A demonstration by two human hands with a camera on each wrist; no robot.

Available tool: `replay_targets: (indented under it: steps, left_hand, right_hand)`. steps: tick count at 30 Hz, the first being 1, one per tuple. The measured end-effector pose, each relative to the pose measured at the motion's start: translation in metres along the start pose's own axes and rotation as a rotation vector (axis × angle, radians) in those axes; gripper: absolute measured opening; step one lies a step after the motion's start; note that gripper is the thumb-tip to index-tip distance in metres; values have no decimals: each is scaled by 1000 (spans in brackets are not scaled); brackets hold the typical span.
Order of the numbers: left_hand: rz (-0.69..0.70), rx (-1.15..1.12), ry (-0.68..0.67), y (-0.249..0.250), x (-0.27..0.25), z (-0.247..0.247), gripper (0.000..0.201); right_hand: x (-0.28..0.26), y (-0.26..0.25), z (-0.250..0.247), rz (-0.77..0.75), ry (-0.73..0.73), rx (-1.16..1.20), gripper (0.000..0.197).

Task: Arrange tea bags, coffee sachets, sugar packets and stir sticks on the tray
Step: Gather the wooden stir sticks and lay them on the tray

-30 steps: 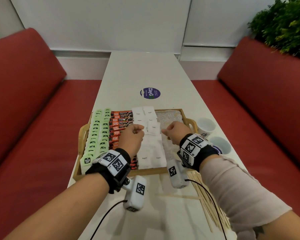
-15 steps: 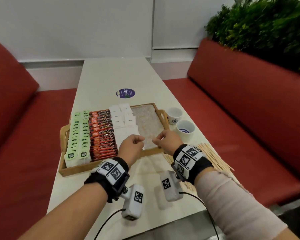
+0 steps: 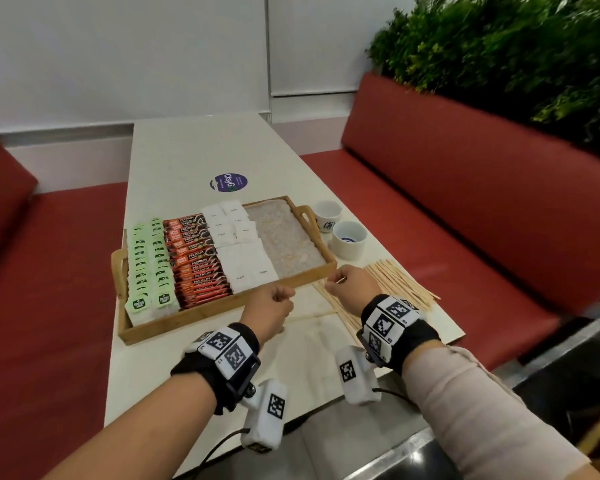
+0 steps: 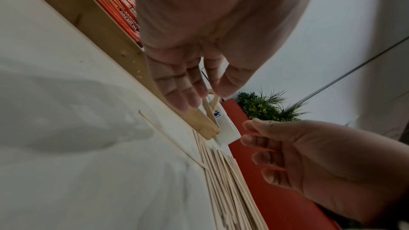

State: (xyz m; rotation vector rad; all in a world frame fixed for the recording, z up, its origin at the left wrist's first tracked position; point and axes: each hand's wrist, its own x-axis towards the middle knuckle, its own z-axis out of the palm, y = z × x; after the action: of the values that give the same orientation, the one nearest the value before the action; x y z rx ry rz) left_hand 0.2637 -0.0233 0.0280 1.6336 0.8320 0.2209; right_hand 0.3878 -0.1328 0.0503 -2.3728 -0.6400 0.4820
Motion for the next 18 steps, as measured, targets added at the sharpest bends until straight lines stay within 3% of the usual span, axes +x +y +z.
replay_targets:
  steps: [7, 12, 18]
  left_hand:
    - [-36, 179, -65, 2, 4, 15, 28]
    - [-146, 329, -90, 1, 19, 37, 39]
    - [-242, 679, -124, -4, 37, 71, 50]
  right_hand:
    - [11, 25, -11, 87, -70, -121, 32]
    - [31, 45, -17, 99, -169, -258, 38]
    - [50, 68, -10, 63, -246, -421, 39]
